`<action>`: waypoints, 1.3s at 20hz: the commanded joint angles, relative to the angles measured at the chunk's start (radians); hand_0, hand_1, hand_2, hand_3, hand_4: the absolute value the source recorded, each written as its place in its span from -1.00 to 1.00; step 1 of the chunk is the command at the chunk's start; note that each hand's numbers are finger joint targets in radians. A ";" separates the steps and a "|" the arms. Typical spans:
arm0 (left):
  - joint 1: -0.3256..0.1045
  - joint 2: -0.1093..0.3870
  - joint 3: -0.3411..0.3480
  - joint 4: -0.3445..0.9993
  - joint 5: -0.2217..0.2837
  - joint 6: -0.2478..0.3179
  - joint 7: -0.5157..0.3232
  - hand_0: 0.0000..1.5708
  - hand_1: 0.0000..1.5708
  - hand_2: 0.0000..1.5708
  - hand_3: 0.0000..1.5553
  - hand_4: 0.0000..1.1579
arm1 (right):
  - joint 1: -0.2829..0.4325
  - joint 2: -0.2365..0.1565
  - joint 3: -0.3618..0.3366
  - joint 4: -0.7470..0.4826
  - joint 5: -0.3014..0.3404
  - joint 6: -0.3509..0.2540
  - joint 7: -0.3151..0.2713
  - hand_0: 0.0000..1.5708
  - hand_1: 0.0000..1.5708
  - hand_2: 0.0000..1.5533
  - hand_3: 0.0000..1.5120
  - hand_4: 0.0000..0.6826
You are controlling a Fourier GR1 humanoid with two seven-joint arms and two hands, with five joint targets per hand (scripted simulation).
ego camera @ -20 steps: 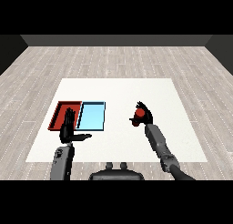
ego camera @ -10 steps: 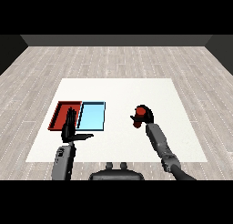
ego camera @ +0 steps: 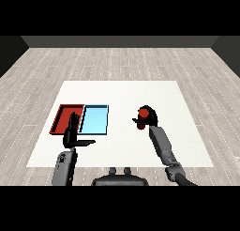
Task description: Pick the red can and put it in the red box
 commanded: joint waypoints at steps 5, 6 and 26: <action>0.012 -0.016 -0.076 -0.023 -0.040 -0.014 0.043 -1.00 -1.00 -1.00 -1.00 -1.00 | 0.109 -0.004 0.038 -0.258 -0.016 0.022 0.075 0.84 0.84 0.86 0.86 0.90; -0.027 -0.044 -0.125 -0.074 -0.069 0.039 0.138 -1.00 -1.00 -1.00 -1.00 -1.00 | 0.082 0.029 0.044 -0.253 -0.003 -0.025 0.069 0.83 0.83 0.87 0.87 0.90; -0.238 -0.045 -0.462 0.083 0.046 0.284 0.200 -1.00 -1.00 -1.00 -1.00 -1.00 | 0.123 0.058 0.422 -0.436 -0.110 -0.326 0.094 0.79 0.79 0.81 0.84 0.87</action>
